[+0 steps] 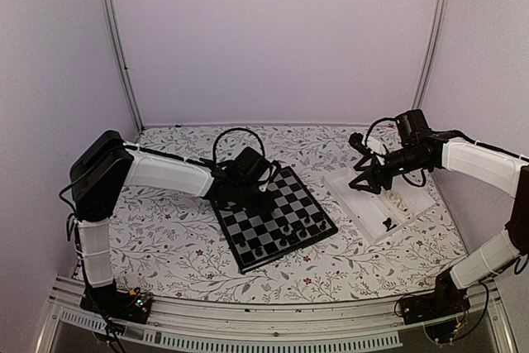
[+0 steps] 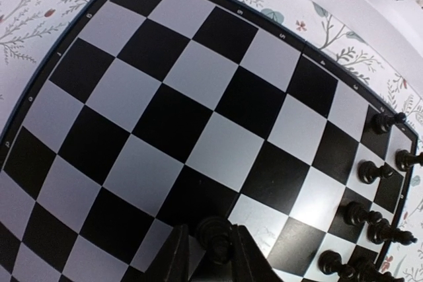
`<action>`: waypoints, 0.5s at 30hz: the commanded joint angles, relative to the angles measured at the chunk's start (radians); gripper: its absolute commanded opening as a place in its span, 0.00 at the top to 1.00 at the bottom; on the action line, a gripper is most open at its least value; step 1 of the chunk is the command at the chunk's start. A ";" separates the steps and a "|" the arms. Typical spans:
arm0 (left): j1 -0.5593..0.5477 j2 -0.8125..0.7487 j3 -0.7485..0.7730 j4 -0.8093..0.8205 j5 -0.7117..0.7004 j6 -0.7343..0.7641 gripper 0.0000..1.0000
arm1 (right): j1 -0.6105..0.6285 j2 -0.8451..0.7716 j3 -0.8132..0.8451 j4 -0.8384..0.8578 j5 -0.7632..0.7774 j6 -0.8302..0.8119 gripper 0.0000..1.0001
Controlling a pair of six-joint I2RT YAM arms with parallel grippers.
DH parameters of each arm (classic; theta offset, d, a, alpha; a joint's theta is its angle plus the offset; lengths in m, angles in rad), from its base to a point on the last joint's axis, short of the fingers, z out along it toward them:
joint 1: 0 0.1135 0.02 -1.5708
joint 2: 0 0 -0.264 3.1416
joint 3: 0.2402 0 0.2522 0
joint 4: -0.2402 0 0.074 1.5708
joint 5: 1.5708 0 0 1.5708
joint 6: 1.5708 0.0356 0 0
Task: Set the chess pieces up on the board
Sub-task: Pick up the chess piece from the chessboard.
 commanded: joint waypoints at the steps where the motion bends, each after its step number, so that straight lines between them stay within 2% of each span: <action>1: -0.003 -0.049 0.012 0.007 -0.013 0.012 0.78 | 0.003 0.006 -0.010 0.001 -0.013 -0.010 0.33; 7: -0.003 -0.044 0.014 0.005 -0.002 0.017 0.90 | 0.003 0.011 -0.007 -0.005 -0.015 -0.012 0.33; 15: -0.011 -0.079 0.010 -0.024 0.005 0.013 0.94 | 0.003 0.012 -0.007 -0.008 -0.019 -0.013 0.33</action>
